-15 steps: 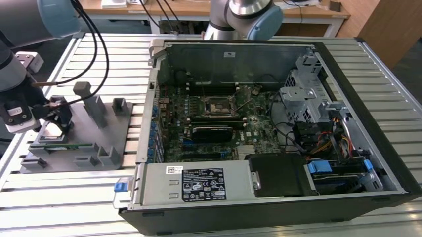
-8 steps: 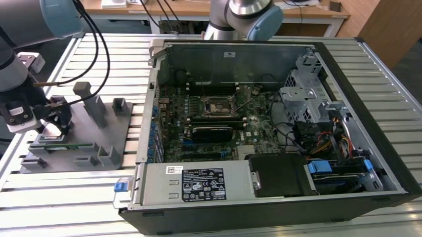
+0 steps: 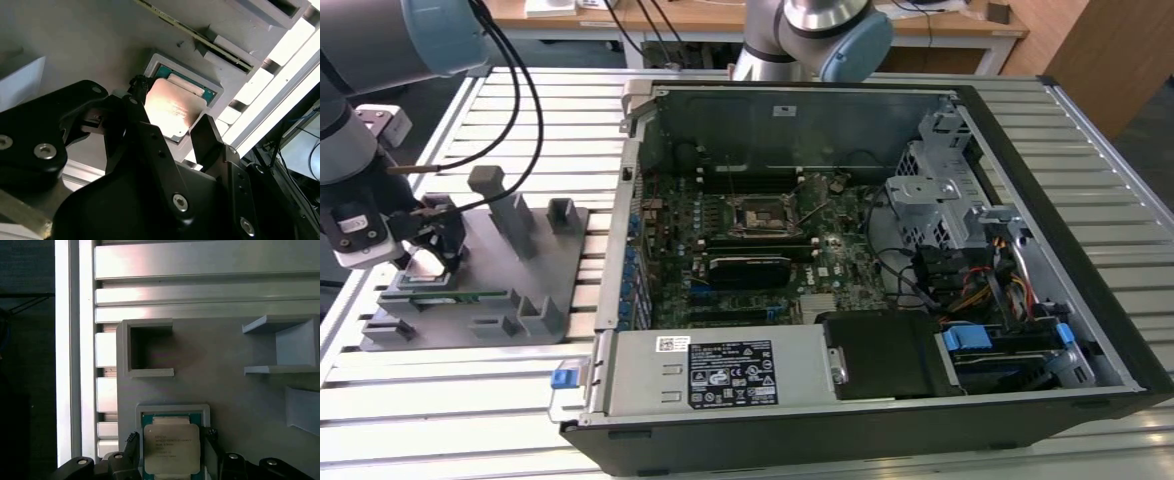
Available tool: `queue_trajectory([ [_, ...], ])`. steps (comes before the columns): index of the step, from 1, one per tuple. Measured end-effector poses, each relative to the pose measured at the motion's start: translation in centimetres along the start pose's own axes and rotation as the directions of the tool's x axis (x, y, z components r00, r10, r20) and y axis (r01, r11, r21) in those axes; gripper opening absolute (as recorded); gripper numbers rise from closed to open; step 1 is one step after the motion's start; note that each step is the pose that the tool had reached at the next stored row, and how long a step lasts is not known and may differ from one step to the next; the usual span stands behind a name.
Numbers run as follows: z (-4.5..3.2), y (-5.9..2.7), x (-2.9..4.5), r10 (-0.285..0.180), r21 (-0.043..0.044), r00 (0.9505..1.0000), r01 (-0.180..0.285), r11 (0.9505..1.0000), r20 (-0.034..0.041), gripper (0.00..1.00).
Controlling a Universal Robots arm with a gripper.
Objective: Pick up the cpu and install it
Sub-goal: 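Pick up the cpu and move it towards the insertion slot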
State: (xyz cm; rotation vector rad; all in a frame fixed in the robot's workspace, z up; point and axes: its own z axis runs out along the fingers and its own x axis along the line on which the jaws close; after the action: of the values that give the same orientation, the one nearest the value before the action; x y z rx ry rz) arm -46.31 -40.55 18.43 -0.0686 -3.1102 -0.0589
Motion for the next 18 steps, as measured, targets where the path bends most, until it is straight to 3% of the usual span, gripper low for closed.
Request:
queue_trajectory([
  [12,0.02,-0.01,0.26,0.000,-0.0005,1.0000,0.000,1.0000,0.0096,0.62],
  [14,0.01,-0.01,0.27,0.000,-0.0003,1.0000,0.000,1.0000,0.0095,0.54],
  [18,-0.04,-0.01,0.27,0.000,-0.0005,1.0000,0.000,1.0000,0.0098,0.54],
])
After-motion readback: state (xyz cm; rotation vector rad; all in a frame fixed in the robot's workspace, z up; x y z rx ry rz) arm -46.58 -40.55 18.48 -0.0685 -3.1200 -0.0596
